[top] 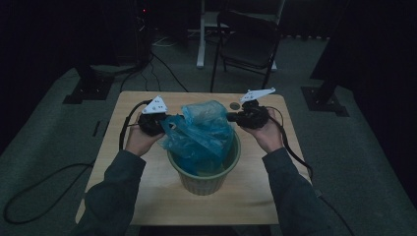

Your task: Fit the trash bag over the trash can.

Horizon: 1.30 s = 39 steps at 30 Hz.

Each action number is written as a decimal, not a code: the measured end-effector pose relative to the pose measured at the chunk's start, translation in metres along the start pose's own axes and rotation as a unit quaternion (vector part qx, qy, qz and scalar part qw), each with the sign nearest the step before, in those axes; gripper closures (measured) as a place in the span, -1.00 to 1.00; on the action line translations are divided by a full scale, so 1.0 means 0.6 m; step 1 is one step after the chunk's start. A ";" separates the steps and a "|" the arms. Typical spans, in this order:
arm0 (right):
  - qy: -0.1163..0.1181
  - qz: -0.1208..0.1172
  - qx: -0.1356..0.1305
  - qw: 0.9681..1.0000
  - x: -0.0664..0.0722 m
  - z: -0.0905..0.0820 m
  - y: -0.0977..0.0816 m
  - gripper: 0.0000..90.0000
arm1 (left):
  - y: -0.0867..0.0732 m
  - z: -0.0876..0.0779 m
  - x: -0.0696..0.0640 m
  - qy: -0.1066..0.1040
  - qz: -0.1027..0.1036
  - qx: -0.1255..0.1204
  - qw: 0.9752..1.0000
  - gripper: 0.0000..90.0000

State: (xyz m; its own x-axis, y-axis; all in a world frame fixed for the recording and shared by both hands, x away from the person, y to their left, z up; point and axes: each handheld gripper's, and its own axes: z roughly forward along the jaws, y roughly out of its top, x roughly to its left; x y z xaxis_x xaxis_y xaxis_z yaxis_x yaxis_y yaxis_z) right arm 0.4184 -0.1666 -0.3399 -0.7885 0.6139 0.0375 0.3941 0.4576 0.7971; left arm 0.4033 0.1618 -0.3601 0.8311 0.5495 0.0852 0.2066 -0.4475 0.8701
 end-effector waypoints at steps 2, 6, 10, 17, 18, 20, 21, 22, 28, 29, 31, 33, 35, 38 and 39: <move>-0.002 0.001 0.001 1.000 -0.001 0.000 0.000 0.98 | 0.000 -0.001 0.002 0.008 -0.007 -0.004 1.000 1.00; -0.011 0.004 0.004 1.000 -0.003 -0.001 -0.002 0.99 | 0.000 -0.004 0.008 0.021 -0.017 -0.005 1.000 1.00; -0.015 0.017 0.004 1.000 -0.012 0.001 -0.009 0.99 | -0.004 -0.003 0.017 0.036 -0.030 -0.001 0.999 1.00; -0.029 0.025 0.015 0.999 -0.022 0.008 -0.016 1.00 | -0.016 0.010 0.033 0.049 -0.055 0.018 0.997 1.00; -0.030 0.026 0.017 0.999 -0.025 0.010 -0.019 1.00 | -0.019 0.014 0.036 0.050 -0.062 0.023 0.997 1.00; -0.034 0.032 0.027 0.999 -0.031 0.017 -0.026 1.00 | -0.027 0.021 0.040 0.049 -0.068 0.032 0.996 1.00; -0.035 0.035 0.029 0.998 -0.032 0.018 -0.029 1.00 | -0.036 0.025 0.044 0.048 -0.074 0.040 0.995 1.00; -0.035 0.042 0.037 0.998 -0.037 0.024 -0.038 1.00 | -0.041 0.027 0.045 0.047 -0.080 0.042 0.995 1.00; -0.019 0.049 0.061 0.997 -0.035 0.038 -0.070 1.00 | -0.062 0.027 0.043 0.032 -0.096 0.042 0.994 1.00; -0.013 0.049 0.063 0.997 -0.034 0.038 -0.076 1.00 | -0.065 0.025 0.042 0.028 -0.101 0.037 0.994 1.00; -0.004 0.050 0.064 0.997 -0.029 0.035 -0.086 1.00 | -0.073 0.019 0.036 0.020 -0.107 0.029 0.994 1.00; 0.001 0.050 0.062 0.997 -0.026 0.031 -0.092 1.00 | -0.078 0.013 0.031 0.019 -0.108 0.026 0.994 1.00; 0.008 0.053 0.054 0.997 -0.022 0.018 -0.101 1.00 | -0.084 0.005 0.026 0.012 -0.112 0.018 0.993 1.00; 0.021 0.056 0.037 0.998 -0.016 0.000 -0.106 1.00 | -0.089 -0.007 0.018 0.002 -0.116 0.003 0.993 1.00; 0.021 0.056 0.037 0.998 -0.016 0.000 -0.106 1.00 | -0.089 -0.007 0.018 0.002 -0.116 0.003 0.993 1.00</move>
State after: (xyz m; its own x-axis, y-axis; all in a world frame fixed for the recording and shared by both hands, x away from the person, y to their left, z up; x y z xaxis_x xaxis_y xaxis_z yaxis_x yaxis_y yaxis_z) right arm 0.4013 -0.2016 -0.3910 -0.7561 0.6373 0.1490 0.5124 0.4348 0.7405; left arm 0.3990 0.1942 -0.4035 0.7588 0.6410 -0.1157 0.3958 -0.3127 0.8635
